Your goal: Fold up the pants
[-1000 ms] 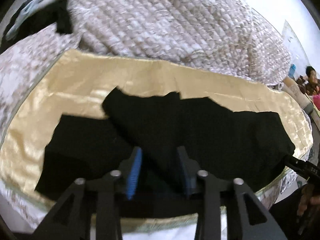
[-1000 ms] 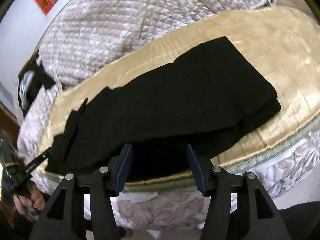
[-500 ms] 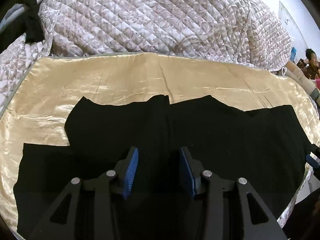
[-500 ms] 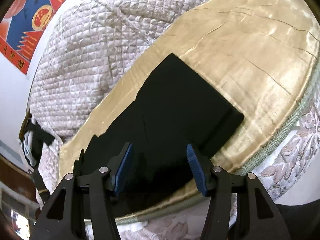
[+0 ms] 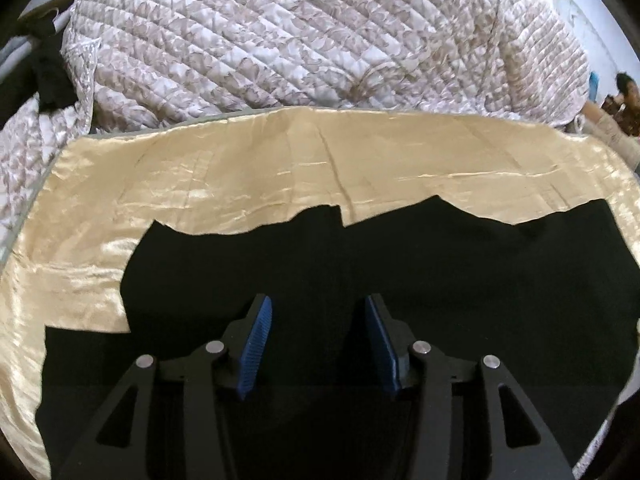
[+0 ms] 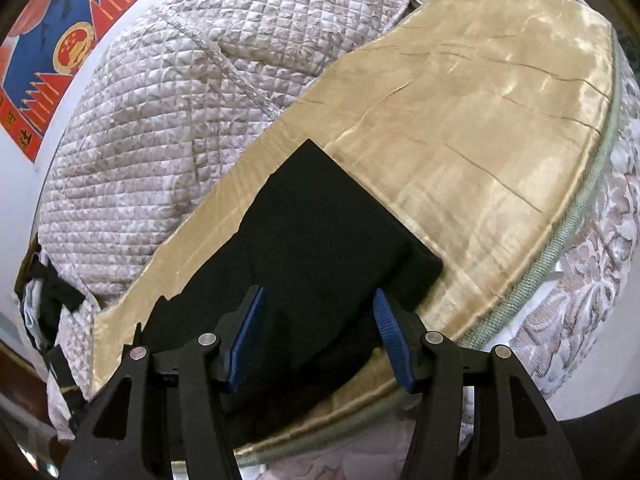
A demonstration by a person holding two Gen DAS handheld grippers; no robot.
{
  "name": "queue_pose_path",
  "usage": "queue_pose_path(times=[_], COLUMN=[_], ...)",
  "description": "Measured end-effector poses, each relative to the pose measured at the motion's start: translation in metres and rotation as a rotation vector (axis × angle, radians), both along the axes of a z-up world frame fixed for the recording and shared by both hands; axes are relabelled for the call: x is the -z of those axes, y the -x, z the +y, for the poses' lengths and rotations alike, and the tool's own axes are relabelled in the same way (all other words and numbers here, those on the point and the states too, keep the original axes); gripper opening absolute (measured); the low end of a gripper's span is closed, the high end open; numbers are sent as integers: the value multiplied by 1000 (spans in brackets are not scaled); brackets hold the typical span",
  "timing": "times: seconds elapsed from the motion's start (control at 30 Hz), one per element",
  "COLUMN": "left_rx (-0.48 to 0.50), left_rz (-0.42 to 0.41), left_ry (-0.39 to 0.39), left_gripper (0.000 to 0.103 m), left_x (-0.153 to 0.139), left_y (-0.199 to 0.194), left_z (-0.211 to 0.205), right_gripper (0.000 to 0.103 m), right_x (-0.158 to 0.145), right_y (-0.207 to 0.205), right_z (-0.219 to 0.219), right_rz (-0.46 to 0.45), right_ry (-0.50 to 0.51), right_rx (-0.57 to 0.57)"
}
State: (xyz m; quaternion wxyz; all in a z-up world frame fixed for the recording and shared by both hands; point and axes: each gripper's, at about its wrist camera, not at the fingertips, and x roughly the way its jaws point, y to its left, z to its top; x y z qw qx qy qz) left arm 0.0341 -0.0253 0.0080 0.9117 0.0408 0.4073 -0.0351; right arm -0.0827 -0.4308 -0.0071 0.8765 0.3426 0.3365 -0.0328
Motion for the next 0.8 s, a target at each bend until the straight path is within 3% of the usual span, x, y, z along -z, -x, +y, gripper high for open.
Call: queue_pose_path(times=[0.13, 0.17, 0.2, 0.33, 0.47, 0.57, 0.63, 0.8], left_rx=[-17, -9, -11, -86, -239, -382, -453, -518], left_rz=[13, 13, 9, -54, -162, -206, -188, -103], left_ry=[-36, -47, -66, -14, 91, 181, 234, 358], left_gripper=[27, 14, 9, 7, 6, 6, 7, 7], left_x=[1, 2, 2, -13, -41, -47, -37, -5], left_y=[-10, -10, -10, 8, 58, 107, 126, 140], left_z=[-3, -5, -7, 9, 57, 104, 130, 170], right_gripper=[56, 56, 56, 56, 56, 56, 56, 56], right_x=[2, 3, 4, 5, 5, 6, 6, 6], right_y=[-6, -7, -8, -10, -10, -10, -10, -10], right_z=[0, 0, 0, 1, -3, -6, -6, -3], right_rz=[5, 7, 8, 9, 4, 0, -2, -3], right_ry=[-5, -5, -5, 4, -25, -54, -59, -46], right_rx=[0, -1, -2, -11, -8, 0, 2, -1])
